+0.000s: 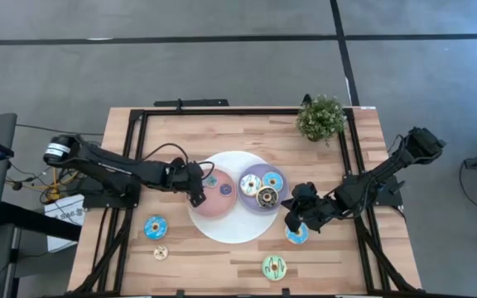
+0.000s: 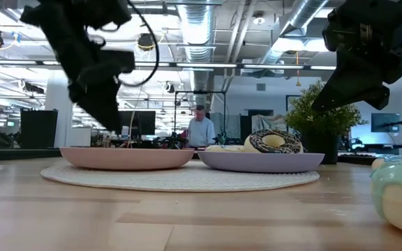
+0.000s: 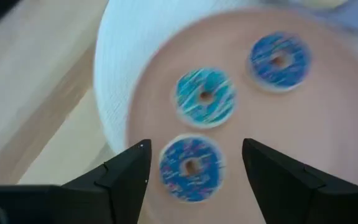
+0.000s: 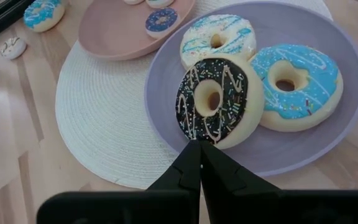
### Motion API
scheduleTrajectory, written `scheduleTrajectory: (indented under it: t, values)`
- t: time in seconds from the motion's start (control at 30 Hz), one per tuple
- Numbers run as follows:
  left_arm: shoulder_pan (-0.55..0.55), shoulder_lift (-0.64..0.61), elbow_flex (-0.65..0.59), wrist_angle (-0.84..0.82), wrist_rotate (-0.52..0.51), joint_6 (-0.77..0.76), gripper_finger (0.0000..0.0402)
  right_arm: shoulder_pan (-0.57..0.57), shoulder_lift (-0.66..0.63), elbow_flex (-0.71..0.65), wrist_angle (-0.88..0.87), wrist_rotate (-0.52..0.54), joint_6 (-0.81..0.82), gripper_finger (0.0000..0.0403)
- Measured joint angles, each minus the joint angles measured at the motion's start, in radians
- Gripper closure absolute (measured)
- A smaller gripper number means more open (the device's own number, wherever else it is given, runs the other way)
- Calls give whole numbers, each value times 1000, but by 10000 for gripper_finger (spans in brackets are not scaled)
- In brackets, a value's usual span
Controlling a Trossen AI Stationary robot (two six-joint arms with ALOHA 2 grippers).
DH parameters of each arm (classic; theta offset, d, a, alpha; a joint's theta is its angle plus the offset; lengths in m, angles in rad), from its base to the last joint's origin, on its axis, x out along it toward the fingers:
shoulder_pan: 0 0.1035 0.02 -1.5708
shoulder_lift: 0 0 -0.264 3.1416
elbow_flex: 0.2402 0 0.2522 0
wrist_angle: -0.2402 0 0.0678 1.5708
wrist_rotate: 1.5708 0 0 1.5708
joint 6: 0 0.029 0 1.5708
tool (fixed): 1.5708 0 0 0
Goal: Pick & Place donuts
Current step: Put the left big blue donut on the violet plate
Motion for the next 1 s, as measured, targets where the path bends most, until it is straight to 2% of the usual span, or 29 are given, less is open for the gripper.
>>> scheduleTrajectory:
  t: [0.13, 0.23, 0.37, 0.5, 0.6, 0.73, 0.87, 1.0]
  values:
    - [-26, -67, 31, -17, 5, 28, 167, 0, 0, 0, 0, 0, 0, 401]
    - [-81, -130, 31, -98, 2, -18, 175, 0, 0, 0, 0, 0, 0, 401]
    - [-217, -185, 9, -259, -32, -233, 185, 0, 0, 0, 5, 0, 0, 401]
    - [-385, -189, 6, -371, -43, -471, 192, 0, 0, 0, 12, 0, 0, 401]
    - [-487, -189, 6, -397, 5, -607, 196, -1, 0, 0, 12, 0, 0, 401]
    - [-586, -189, 6, -431, 104, -706, 201, -4, 0, 0, 14, 0, 0, 401]
    - [-648, -189, 6, -555, 181, -767, 208, -15, 0, 0, 14, 0, 0, 401]
    - [-670, -189, 6, -620, 189, -759, 209, -28, 0, 0, 15, 0, 0, 401]
